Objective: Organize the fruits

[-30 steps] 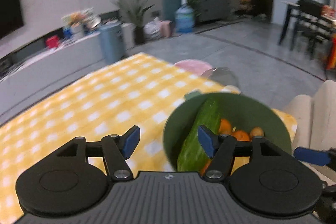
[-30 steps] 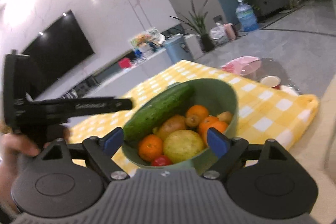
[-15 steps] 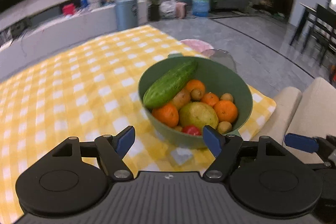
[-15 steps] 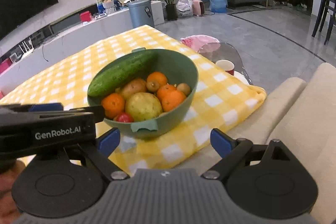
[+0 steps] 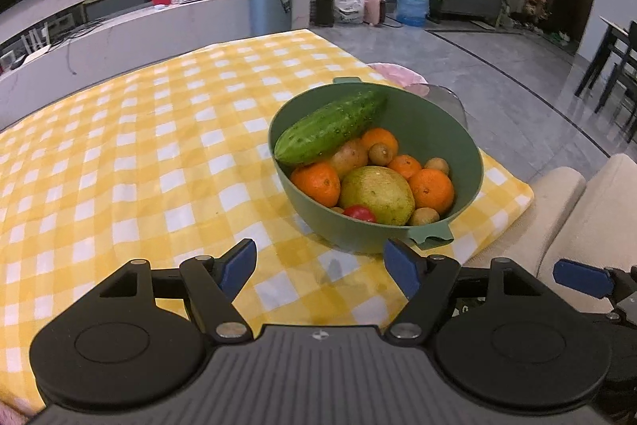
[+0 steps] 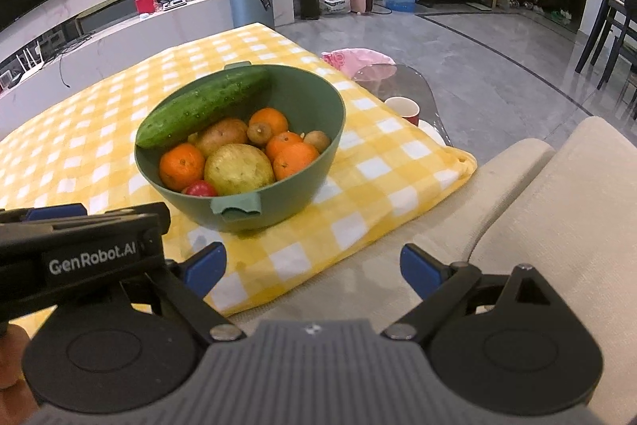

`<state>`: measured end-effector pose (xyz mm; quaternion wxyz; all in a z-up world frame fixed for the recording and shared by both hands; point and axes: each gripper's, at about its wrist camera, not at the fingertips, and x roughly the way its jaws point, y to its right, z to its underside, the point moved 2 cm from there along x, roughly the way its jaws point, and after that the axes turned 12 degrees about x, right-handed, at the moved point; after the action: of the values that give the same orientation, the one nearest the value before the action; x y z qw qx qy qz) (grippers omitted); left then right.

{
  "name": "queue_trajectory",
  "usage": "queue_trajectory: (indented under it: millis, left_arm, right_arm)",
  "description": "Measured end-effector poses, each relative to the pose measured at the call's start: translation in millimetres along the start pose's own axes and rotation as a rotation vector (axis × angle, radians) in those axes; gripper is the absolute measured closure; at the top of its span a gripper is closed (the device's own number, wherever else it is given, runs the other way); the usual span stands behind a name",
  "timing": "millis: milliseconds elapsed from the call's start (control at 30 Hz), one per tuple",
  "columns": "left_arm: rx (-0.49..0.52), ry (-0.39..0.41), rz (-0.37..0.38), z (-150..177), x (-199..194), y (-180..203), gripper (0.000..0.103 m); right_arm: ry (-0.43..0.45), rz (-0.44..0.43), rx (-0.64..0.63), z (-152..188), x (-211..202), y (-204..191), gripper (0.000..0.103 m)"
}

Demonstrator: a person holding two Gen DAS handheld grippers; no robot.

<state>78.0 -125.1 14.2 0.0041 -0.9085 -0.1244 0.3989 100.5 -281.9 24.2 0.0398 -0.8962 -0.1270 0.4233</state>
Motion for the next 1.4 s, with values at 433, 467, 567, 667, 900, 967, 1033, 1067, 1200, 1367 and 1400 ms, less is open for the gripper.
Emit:
queue_trajectory:
  millis: [433, 467, 567, 667, 900, 967, 1033, 1067, 1200, 1367, 1400]
  left_arm:
    - [-0.023, -0.024, 0.017, 9, 4, 3, 0.017]
    - [-0.023, -0.026, 0.016, 9, 4, 3, 0.017]
    - [-0.021, -0.03, 0.023, 10, 5, 3, 0.017]
    - [-0.024, -0.04, 0.033, 11, 8, 3, 0.017]
    - [-0.027, -0.041, 0.026, 13, 7, 5, 0.017]
    - [-0.028, -0.041, 0.026, 13, 7, 4, 0.017]
    - [-0.028, -0.041, 0.027, 13, 7, 4, 0.017]
    - [-0.029, -0.04, 0.027, 13, 7, 4, 0.017]
    - [-0.032, -0.037, 0.033, 12, 6, 3, 0.018]
    - [-0.033, -0.039, 0.032, 13, 5, 3, 0.018]
    - [-0.031, -0.039, 0.031, 13, 5, 3, 0.018]
  right_arm:
    - [-0.014, -0.008, -0.056, 7, 7, -10, 0.012]
    - [-0.015, -0.008, -0.057, 7, 7, -10, 0.012]
    - [-0.017, -0.009, -0.061, 8, 9, -10, 0.012]
    - [-0.022, 0.005, -0.07, 9, 9, -11, 0.012]
    - [-0.017, 0.003, -0.08, 10, 10, -11, 0.013]
    - [-0.016, 0.002, -0.081, 10, 10, -11, 0.013]
    - [-0.018, 0.002, -0.082, 10, 10, -11, 0.013]
    - [-0.017, 0.001, -0.082, 10, 10, -10, 0.013]
    - [-0.016, -0.003, -0.079, 10, 10, -11, 0.013]
    - [-0.016, -0.006, -0.084, 10, 10, -12, 0.013]
    - [-0.017, -0.006, -0.085, 10, 10, -12, 0.013]
